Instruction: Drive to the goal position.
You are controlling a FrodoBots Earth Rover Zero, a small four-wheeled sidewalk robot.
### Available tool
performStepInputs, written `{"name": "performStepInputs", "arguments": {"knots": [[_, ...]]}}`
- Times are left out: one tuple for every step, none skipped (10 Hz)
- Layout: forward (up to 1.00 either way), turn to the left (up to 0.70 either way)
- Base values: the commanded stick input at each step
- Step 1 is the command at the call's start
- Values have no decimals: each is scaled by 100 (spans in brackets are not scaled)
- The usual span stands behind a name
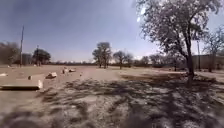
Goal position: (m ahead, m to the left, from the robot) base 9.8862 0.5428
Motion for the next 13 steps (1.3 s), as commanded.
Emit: {"name": "performStepInputs", "arguments": {"knots": [[85,0],[85,0],[85,0],[85,0],[85,0],[85,0],[85,0],[85,0],[85,0],[85,0],[85,0],[85,0],[85,0]]}}
